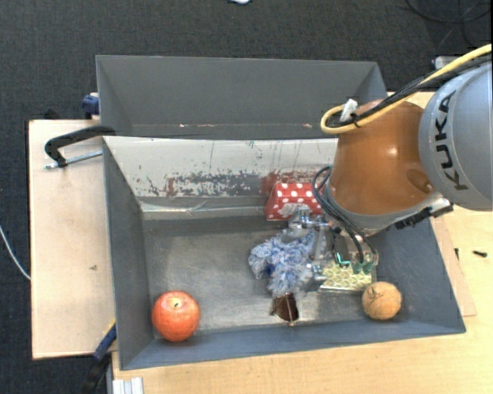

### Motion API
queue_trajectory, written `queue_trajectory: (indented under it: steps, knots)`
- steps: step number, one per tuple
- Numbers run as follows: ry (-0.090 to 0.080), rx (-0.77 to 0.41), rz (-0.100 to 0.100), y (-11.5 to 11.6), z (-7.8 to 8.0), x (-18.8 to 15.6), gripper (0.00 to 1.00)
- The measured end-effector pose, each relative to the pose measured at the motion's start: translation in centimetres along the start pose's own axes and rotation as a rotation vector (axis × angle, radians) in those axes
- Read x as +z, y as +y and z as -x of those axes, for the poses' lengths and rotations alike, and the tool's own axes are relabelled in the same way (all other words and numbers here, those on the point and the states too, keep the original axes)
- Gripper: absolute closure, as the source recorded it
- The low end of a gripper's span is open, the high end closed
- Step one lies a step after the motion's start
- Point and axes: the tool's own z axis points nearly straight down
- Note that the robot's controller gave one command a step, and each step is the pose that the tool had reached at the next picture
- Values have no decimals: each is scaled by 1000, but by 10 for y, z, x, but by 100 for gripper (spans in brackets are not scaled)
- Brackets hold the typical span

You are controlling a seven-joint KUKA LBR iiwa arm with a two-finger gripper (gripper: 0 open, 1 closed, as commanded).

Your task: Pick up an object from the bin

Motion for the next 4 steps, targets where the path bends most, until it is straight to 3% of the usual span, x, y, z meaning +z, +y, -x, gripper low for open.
queue_trajectory:
  steps: [1, 2, 3, 4]
  knots:
    - [-4, 0, 0, 0, 0, -2, 0]
    - [-13, 54, 1, -3, 11, 3, 0]
    - [-19, -109, 4, -8, 23, 104, 100]
    - [-19, -110, 4, -8, 23, 104, 100]
